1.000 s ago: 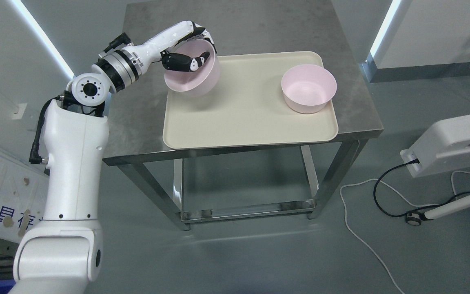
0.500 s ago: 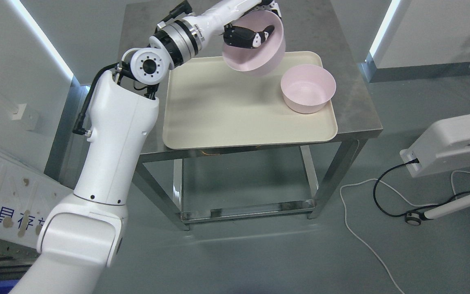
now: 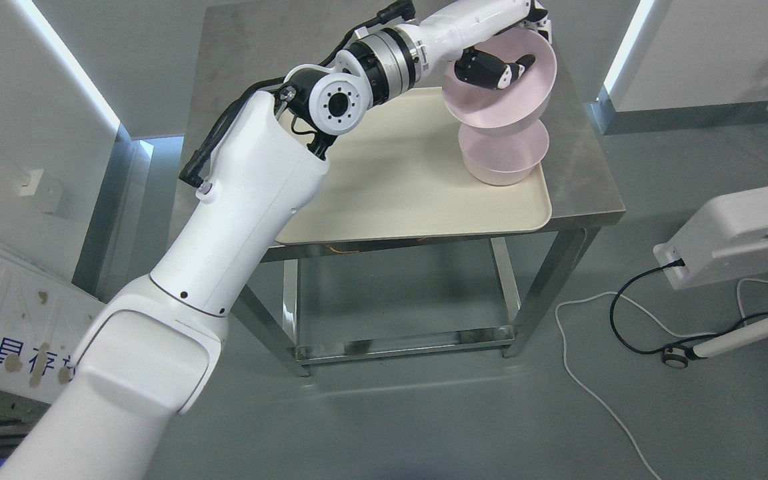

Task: Stack pink IKEA bowls on left shelf middle
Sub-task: 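Carry the held bowl over the other pink bowl and lower it in, then open the left hand and lift it off the stacked bowls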

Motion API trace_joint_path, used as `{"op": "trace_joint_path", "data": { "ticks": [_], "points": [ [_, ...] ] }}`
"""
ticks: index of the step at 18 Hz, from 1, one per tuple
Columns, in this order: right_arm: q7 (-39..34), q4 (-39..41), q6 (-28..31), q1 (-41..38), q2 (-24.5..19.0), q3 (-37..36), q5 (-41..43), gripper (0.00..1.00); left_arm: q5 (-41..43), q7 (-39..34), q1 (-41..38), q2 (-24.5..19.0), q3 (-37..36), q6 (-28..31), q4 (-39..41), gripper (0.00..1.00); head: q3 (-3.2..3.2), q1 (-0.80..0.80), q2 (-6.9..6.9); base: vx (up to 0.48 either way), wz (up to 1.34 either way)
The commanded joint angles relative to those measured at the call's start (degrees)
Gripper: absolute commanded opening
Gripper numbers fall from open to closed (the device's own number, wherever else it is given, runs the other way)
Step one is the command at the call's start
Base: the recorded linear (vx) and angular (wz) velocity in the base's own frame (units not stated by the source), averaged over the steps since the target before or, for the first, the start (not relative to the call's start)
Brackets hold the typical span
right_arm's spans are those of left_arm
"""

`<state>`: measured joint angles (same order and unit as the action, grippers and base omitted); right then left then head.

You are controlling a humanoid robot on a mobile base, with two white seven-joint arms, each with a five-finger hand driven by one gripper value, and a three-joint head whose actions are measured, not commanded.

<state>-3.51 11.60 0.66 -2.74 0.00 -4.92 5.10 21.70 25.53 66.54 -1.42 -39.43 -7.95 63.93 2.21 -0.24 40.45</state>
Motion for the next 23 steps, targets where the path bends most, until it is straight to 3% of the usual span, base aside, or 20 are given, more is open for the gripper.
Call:
{"op": "trace_joint_path", "data": {
  "ticks": [1,13,21,23],
  "points": [
    [0.0,0.0,0.0,0.0,1.0,0.0,0.0,1.00,-1.1,-2.7,2.6,0.4,-12.8,0.2,-8.1,0.04,0.00,0.00,0.00,0.000,0.00],
    [0.0,0.0,0.0,0.0,1.0,0.0,0.0,1.00,-1.0,-5.4,4.1,0.4,-9.8,0.0,-18.3,0.05,0.00,0.00,0.00,0.000,0.00],
    [0.0,0.0,0.0,0.0,1.0,0.0,0.0,1.00,-2.0,-5.4,4.2,0.4,-7.2,0.2,-15.8,0.08,0.00,0.00,0.00,0.000,0.00],
    [0.0,0.0,0.0,0.0,1.0,0.0,0.0,1.00,-2.5,-5.1,4.2,0.4,-7.2,0.1,-15.3,0.17,0.00,0.00,0.00,0.000,0.00]
  ]
}}
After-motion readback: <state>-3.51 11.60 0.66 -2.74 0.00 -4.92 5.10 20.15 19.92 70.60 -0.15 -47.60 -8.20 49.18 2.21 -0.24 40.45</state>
